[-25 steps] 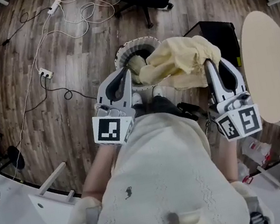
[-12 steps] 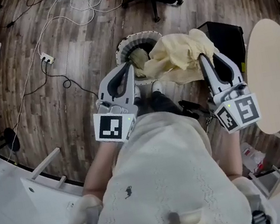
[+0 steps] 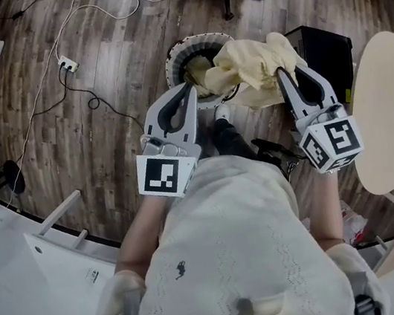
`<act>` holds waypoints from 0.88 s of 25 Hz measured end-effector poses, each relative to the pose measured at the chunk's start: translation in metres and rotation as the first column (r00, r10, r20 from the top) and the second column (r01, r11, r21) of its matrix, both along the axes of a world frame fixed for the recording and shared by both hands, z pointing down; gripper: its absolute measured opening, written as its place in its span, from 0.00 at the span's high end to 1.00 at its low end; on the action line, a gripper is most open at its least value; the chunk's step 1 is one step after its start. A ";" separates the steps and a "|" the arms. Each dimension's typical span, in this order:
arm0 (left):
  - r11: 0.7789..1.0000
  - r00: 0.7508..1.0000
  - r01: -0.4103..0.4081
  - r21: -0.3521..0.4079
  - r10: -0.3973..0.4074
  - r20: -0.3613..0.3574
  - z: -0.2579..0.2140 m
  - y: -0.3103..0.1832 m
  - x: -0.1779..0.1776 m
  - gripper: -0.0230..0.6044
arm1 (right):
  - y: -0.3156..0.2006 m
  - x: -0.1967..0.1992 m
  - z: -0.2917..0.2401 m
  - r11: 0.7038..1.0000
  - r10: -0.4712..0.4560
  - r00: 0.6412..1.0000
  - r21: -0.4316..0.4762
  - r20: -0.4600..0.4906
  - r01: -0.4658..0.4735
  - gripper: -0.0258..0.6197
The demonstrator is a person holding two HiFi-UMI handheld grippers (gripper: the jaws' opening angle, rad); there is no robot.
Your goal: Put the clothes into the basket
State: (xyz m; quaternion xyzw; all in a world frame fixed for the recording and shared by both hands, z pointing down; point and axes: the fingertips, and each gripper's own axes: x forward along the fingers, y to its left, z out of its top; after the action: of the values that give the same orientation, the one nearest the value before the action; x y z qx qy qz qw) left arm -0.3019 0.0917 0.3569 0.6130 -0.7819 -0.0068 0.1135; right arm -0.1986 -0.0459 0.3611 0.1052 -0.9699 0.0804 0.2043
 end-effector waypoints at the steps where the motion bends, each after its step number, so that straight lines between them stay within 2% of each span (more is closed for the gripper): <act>1: 1.000 1.000 0.003 -0.005 -0.003 -0.002 0.003 -0.001 -0.001 0.93 | -0.001 -0.002 0.005 1.000 -0.005 1.000 -0.005 -0.007 0.005 0.83; 12: 0.998 0.998 0.065 -0.027 -0.065 -0.021 0.020 -0.007 -0.016 0.93 | -0.014 -0.027 0.068 0.995 -0.071 0.992 -0.073 -0.108 0.064 0.83; 22: 0.993 0.994 0.104 -0.059 -0.106 -0.033 0.035 0.002 -0.028 0.93 | -0.013 -0.050 0.138 0.985 -0.147 0.961 -0.125 -0.235 0.120 0.83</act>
State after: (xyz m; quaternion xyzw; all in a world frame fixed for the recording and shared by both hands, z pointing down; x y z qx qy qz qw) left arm -0.3302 0.0934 0.3921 0.5671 -0.8108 -0.0017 0.1445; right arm -0.2483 -0.0588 0.4986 0.0373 -0.9365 0.1060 0.3321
